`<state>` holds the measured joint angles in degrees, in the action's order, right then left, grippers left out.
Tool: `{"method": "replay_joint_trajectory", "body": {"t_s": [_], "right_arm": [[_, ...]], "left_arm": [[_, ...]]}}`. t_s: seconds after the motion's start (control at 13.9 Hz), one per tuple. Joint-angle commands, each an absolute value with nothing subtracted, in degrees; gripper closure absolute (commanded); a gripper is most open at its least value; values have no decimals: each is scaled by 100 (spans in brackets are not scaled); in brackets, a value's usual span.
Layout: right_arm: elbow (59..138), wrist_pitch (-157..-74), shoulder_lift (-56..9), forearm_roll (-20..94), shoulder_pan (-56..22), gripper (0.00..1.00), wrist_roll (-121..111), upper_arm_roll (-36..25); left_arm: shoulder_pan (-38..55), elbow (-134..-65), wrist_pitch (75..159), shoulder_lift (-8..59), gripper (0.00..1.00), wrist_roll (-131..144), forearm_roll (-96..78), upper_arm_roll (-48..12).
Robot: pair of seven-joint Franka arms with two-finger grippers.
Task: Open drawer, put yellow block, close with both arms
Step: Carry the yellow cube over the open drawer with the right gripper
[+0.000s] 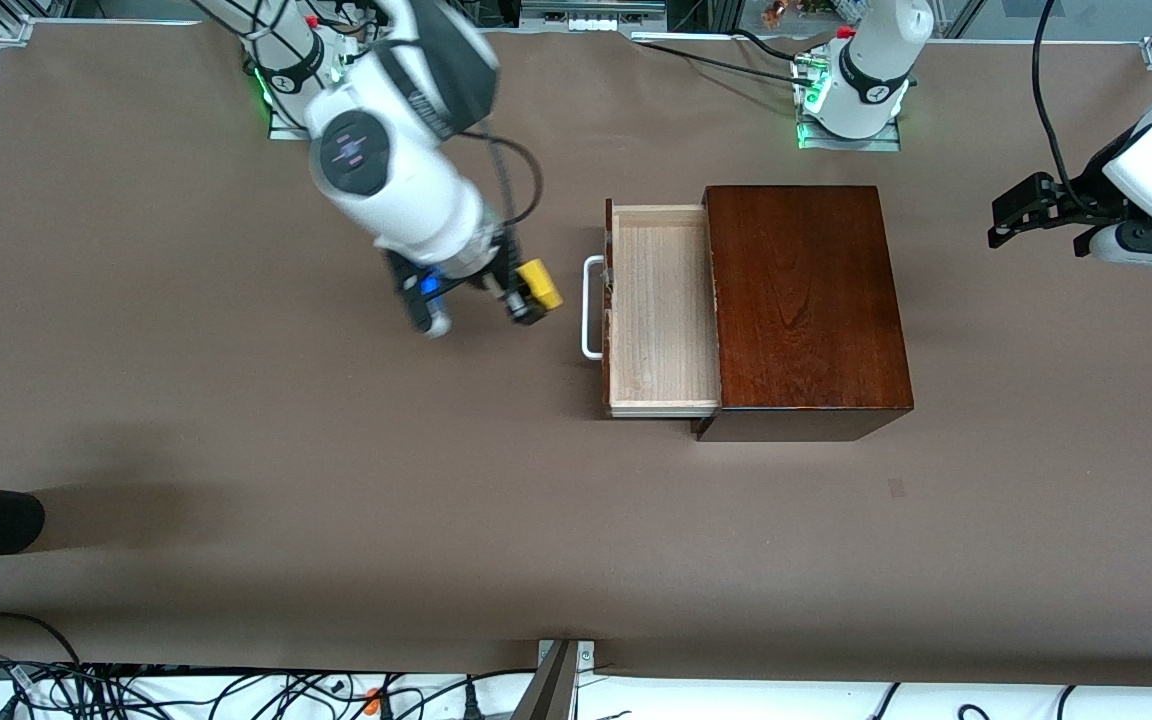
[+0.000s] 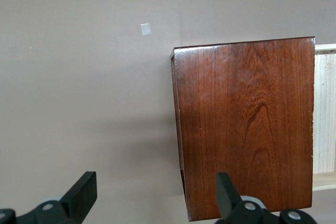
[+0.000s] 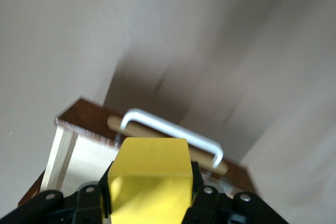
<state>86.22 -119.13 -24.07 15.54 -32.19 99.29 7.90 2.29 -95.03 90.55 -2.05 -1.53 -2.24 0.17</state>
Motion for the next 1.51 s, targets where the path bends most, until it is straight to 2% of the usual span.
{"method": "replay_joint_trajectory", "body": {"t_s": [0.0,0.43,1.23,1.37,1.44], "right_arm": [[8446,-12495,-2697,1573,-3769,75,10895,712],[8455,-12990,-3146,872,-4543,76,12400,703],[8455,-13447,-3849,703,-4772,74,12621,642],[8455,-13430,-3824,695,-4772,0,12621,633],[8446,-13404,-3788,607,-4755,0,12543,633]], "left_arm": [[246,-9395,8912,-220,0,-193,-71,18],[255,-9316,8701,-220,0,-193,105,-9],[264,-9325,8701,-141,0,-237,88,-9],[272,-9325,8692,-141,0,-237,88,-35],[272,-9325,8692,-141,0,-237,88,-70]]}}
